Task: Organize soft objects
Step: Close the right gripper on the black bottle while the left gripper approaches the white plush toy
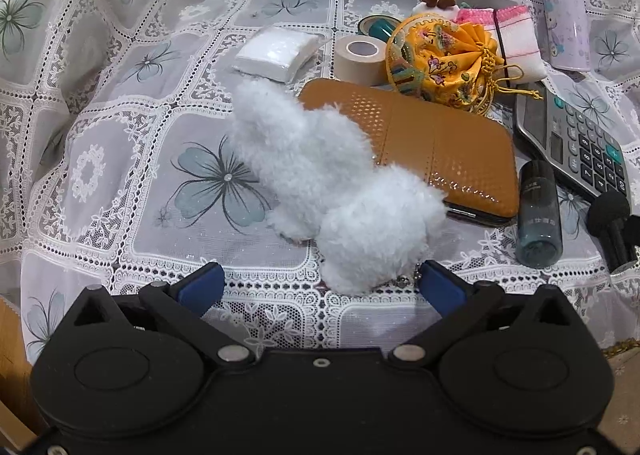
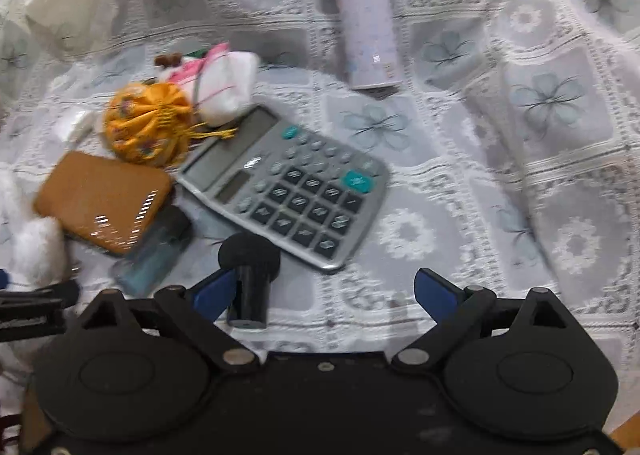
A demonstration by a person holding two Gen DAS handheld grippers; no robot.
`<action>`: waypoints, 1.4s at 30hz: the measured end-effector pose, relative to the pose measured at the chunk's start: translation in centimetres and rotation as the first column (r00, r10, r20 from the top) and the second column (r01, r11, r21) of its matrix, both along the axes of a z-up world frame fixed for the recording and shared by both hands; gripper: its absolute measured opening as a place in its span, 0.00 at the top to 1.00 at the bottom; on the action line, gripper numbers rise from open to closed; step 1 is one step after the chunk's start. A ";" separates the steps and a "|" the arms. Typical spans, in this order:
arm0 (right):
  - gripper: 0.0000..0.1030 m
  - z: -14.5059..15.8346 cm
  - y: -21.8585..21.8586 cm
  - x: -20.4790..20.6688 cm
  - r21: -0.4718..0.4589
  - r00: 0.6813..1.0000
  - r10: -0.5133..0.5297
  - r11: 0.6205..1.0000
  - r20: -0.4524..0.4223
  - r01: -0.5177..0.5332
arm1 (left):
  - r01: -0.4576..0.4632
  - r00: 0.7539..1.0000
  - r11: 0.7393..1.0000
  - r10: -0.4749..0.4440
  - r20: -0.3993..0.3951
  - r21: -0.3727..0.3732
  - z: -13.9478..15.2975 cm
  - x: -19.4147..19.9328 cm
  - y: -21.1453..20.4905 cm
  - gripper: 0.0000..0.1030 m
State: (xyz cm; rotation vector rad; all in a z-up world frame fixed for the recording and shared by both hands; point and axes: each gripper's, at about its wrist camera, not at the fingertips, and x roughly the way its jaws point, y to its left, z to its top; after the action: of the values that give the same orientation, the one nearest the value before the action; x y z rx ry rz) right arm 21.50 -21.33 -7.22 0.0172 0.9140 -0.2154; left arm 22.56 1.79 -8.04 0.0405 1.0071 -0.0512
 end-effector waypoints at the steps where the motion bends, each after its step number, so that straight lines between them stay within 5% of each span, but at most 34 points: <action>1: 0.07 0.1 -0.3 0.0 0.001 1.000 -0.010 1.000 0.001 0.010 | 0.000 1.000 1.000 0.000 0.000 -0.001 0.0 0.0 0.0 0.02; 13: 0.07 0.3 0.2 -1.8 0.088 0.999 0.040 0.995 -0.005 -0.040 | -0.003 1.000 1.000 0.003 -0.006 -0.002 0.0 0.1 0.0 0.02; 26: 0.07 -0.6 -0.8 -1.6 -0.071 0.999 -0.038 0.997 -0.034 0.036 | -0.004 1.000 1.000 0.004 -0.008 0.000 0.0 0.1 0.0 0.02; 33: 0.08 0.2 -0.5 -1.3 0.083 0.999 -0.053 0.995 -0.010 0.054 | -0.005 1.000 1.000 0.005 -0.005 0.001 0.0 0.1 0.0 0.02; 39: 0.08 -0.6 -0.2 0.1 0.271 0.990 -0.138 0.952 -0.040 0.144 | -0.005 1.000 1.000 0.005 -0.004 0.000 -0.1 0.1 0.0 0.02; 42: 0.14 -1.3 -0.1 0.8 0.292 0.981 -0.185 0.937 -0.051 0.191 | -0.005 1.000 1.000 0.005 -0.003 0.000 0.0 0.0 0.0 0.02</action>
State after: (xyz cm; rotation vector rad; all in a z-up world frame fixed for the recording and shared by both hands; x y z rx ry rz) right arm 22.29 -21.46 -8.48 0.3824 0.9609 -0.2552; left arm 22.60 1.75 -8.08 0.0383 1.0103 -0.0463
